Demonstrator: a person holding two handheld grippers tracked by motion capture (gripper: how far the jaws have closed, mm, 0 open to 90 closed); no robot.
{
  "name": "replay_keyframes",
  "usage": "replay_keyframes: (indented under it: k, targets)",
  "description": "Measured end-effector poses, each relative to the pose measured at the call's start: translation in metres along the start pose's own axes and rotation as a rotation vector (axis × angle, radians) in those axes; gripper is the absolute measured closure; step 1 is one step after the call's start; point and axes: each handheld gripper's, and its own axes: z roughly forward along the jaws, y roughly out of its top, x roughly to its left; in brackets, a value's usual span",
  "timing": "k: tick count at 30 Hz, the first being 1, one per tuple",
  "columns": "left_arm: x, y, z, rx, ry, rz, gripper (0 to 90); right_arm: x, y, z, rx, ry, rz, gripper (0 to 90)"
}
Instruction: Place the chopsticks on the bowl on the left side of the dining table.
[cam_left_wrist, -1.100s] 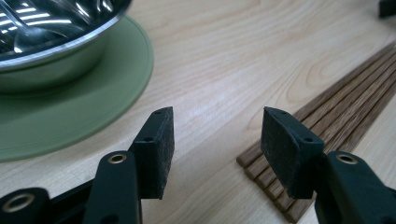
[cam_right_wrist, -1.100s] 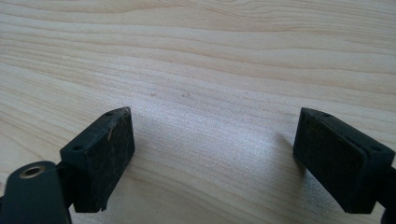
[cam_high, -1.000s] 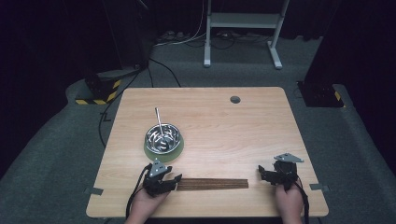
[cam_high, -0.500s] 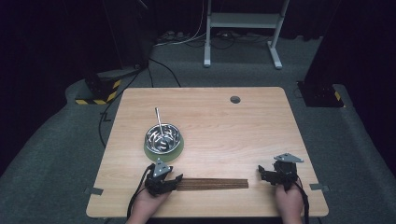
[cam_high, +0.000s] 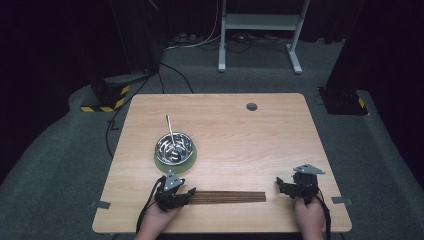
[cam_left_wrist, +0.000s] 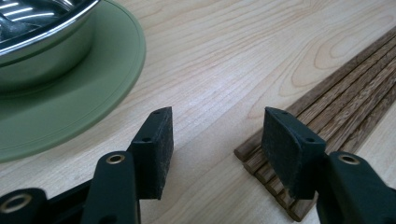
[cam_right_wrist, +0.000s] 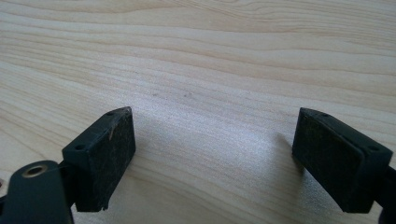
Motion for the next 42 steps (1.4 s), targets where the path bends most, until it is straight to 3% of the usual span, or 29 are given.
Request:
replay_keyframes:
  k: [7, 9, 10, 15, 16, 20, 31, 33, 42]
  targets:
    - [0.002, 0.001, 0.003, -0.002, 0.017, -0.014, 43.8, 0.001, 0.000, 0.000, 0.004, 0.002, 0.009, 12.9]
    - [0.003, 0.002, 0.003, 0.000, 0.031, -0.004, 43.9, 0.001, 0.000, 0.000, 0.004, 0.003, 0.007, 12.9]
    - [0.003, 0.003, 0.004, -0.002, 0.052, -0.012, 43.9, 0.001, 0.000, 0.000, 0.004, 0.003, 0.007, 12.9]
    - [0.008, 0.002, 0.002, -0.003, 0.077, -0.028, 44.2, 0.001, 0.000, 0.000, 0.004, 0.003, 0.007, 12.9]
    - [0.011, 0.001, 0.000, -0.006, 0.074, -0.045, 44.2, 0.001, 0.000, 0.000, 0.004, 0.003, 0.006, 12.9]
    - [0.012, 0.000, -0.004, -0.018, 0.054, -0.048, 44.0, 0.001, 0.000, 0.000, 0.004, 0.002, 0.008, 12.9]
    - [0.006, 0.004, 0.001, -0.005, 0.002, -0.001, 47.3, 0.001, 0.000, 0.000, 0.004, 0.002, 0.008, 13.0]
    - [0.005, 0.005, 0.003, 0.007, -0.018, 0.026, 48.3, 0.001, 0.000, 0.000, 0.004, 0.002, 0.008, 12.9]
    - [0.003, 0.007, 0.009, 0.045, -0.017, 0.054, 51.2, 0.001, 0.000, 0.000, 0.003, 0.006, 0.002, 13.0]
